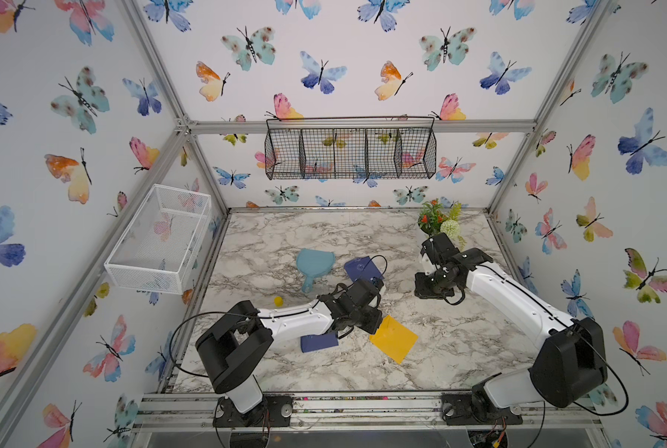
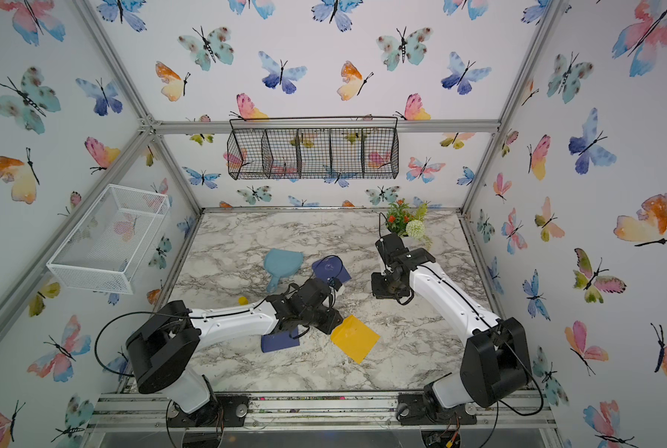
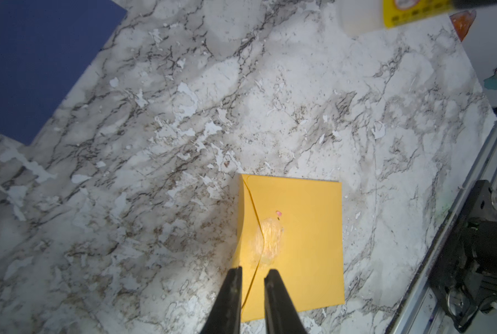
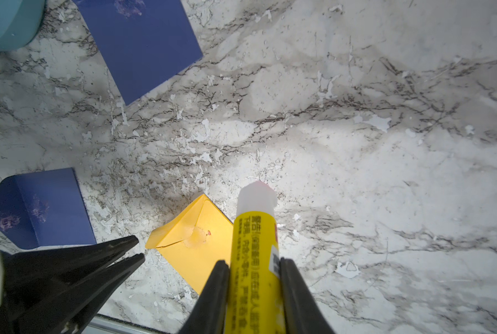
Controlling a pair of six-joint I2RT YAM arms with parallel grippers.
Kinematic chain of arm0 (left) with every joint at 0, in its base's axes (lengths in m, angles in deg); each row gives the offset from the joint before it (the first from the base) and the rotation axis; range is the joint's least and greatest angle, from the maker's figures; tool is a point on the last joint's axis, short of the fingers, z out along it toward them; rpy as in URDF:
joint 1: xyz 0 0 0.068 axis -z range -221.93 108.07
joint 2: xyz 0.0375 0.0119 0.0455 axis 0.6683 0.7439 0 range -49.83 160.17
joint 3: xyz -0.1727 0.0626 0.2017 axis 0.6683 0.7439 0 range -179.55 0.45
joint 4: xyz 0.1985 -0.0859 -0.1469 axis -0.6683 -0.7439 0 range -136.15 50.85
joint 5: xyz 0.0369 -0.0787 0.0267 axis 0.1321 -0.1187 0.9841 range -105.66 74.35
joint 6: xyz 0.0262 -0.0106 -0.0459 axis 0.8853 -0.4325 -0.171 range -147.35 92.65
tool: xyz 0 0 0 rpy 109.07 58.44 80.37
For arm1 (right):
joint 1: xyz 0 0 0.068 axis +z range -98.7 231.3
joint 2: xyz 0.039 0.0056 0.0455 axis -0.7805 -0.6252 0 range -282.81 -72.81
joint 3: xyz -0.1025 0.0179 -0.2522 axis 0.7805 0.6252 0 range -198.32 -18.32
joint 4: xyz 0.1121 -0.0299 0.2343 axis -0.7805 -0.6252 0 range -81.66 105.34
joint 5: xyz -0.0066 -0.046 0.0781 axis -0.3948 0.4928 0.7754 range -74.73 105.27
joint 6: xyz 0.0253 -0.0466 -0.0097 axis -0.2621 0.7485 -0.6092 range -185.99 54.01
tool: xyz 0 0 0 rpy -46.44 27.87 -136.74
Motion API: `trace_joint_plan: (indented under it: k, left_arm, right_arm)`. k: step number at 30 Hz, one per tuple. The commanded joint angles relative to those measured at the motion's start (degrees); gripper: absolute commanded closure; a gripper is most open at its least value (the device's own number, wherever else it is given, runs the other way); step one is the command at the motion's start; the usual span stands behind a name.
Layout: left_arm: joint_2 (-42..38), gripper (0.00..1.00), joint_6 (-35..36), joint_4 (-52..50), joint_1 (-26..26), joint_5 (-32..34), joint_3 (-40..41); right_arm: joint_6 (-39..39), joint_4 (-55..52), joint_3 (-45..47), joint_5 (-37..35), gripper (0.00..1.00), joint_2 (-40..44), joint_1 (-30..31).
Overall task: Seal the envelope with a glue stick
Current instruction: Apply the envelope at the center of the board.
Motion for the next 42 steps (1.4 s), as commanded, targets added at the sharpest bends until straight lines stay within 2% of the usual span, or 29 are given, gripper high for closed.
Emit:
trace_joint_plan:
  k: [1,11,16,22,42]
  left_arm:
    - [1.8,0.81,0.1,-1.6,-1.0,-2.7,-1.0]
    - [4.0,0.83,-1.0,1.0,-1.1,-6.5,0.1]
    - [4.2,0.93,-1.2,2.2,-1.2,-7.8,0.4]
    - [4.8,0.98,-0.9,2.8,-1.1,-9.0,0.3]
    - [10.6,1.0,-1.1,3.9,1.1,-11.3,-1.9]
  right_arm:
    - [0.3,-0.4,0.9,0.8,0.98,1.5,-0.3]
    - [0.4,-0.7,0.9,1.1,0.98,1.8,-0.4]
    - [0.5,-0.9,0.7,1.2,0.98,1.8,-0.4]
    - [0.5,-1.0,0.8,1.9,0.98,1.7,-0.4]
    - [0.8,-0.9,2.0,3.2,0.98,1.8,-0.4]
